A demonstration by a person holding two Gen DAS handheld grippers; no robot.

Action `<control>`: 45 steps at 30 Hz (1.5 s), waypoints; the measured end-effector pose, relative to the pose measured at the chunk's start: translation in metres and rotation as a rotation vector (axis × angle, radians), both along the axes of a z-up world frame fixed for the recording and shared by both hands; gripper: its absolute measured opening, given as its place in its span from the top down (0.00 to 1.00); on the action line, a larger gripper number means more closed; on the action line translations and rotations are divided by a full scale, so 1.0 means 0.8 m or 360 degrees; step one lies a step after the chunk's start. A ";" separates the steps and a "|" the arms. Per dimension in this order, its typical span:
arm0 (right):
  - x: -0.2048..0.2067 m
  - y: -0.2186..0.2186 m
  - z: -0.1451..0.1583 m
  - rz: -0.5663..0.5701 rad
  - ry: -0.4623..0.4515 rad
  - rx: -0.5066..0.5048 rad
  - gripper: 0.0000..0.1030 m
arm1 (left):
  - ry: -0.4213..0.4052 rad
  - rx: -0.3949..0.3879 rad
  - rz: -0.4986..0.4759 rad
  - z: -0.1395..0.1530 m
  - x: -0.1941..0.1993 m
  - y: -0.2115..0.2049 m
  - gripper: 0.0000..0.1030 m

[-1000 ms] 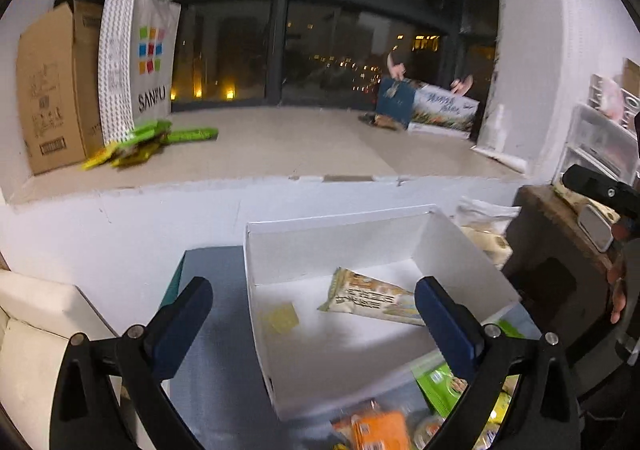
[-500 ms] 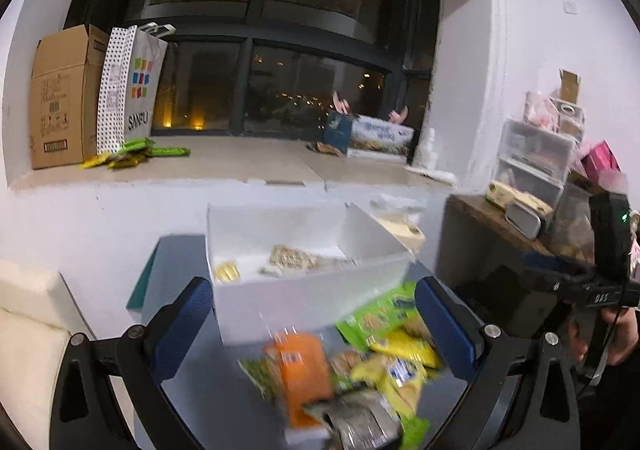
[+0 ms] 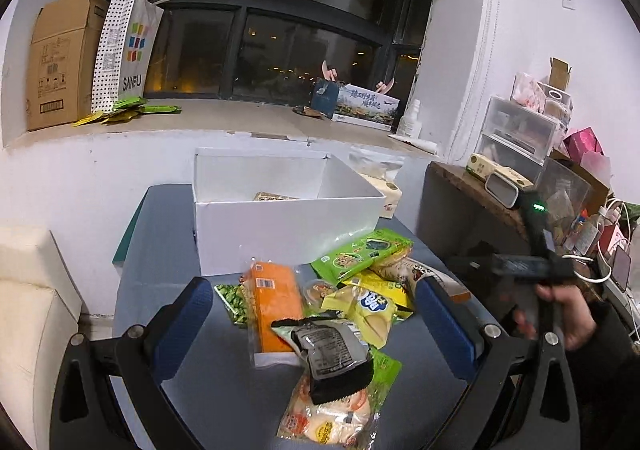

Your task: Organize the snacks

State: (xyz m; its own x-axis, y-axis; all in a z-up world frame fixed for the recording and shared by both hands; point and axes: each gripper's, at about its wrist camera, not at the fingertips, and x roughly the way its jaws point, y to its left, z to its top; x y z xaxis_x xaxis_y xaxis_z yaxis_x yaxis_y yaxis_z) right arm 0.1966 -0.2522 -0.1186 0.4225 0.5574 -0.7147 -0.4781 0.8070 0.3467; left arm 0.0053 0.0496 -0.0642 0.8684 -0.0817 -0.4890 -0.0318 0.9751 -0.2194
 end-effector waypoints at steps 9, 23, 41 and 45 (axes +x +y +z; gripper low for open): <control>0.099 0.043 -0.071 -0.0019 0.0357 -0.0077 0.00 | 0.0012 -0.0021 0.0000 -0.006 -0.010 0.008 0.00; 0.059 0.011 -0.055 0.0080 0.0204 -0.0072 0.63 | 0.0129 -0.0007 0.0023 -0.033 0.013 0.003 0.00; -0.061 -0.030 0.016 0.0145 -0.0177 0.0038 0.63 | 0.0645 0.0238 0.0121 -0.105 0.190 0.005 0.00; -0.067 -0.025 0.016 0.0161 -0.0181 0.0028 0.63 | 0.0806 0.0400 0.0026 -0.127 0.218 -0.013 0.01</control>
